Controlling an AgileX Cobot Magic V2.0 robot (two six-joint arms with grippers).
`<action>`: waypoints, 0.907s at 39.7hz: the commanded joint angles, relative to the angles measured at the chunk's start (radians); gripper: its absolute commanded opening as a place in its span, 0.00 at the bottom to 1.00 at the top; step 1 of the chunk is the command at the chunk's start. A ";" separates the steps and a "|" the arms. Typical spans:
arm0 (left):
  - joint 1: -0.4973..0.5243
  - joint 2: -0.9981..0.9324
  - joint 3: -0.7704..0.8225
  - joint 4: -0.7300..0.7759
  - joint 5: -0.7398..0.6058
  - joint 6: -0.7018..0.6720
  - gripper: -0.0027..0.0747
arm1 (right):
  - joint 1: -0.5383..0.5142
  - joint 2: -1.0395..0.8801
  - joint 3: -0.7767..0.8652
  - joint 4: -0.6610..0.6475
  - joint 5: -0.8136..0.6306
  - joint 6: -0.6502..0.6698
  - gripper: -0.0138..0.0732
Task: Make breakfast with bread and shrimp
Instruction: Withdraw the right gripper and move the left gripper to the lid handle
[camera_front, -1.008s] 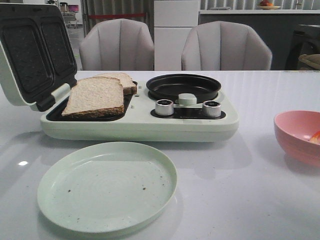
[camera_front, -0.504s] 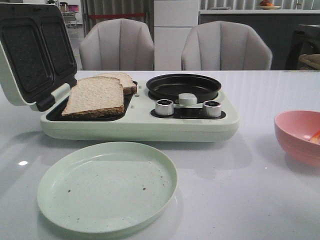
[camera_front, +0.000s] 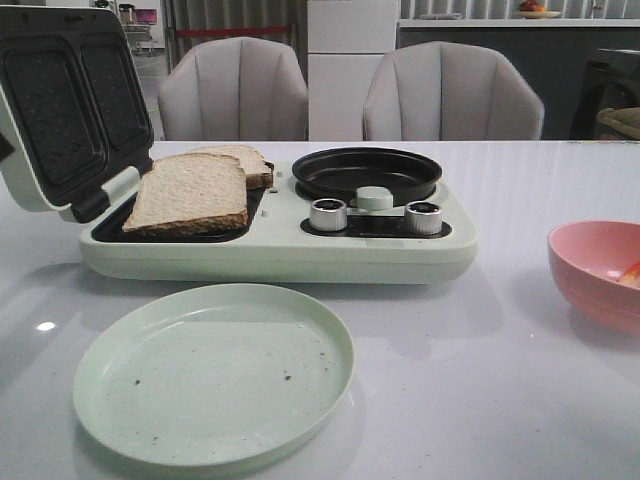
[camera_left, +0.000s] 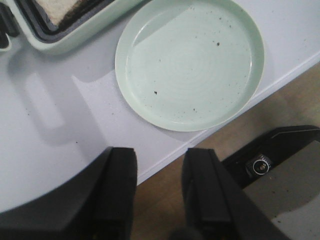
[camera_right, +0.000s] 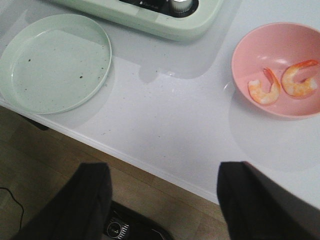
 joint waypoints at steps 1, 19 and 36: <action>0.091 0.021 -0.049 -0.072 -0.065 0.104 0.36 | -0.001 -0.002 -0.027 0.003 -0.058 0.003 0.79; 0.764 0.038 -0.049 -0.514 -0.137 0.600 0.17 | -0.001 -0.002 -0.027 0.003 -0.058 0.003 0.79; 1.195 0.148 -0.131 -0.763 -0.307 0.835 0.16 | -0.001 -0.002 -0.027 0.003 -0.058 0.003 0.79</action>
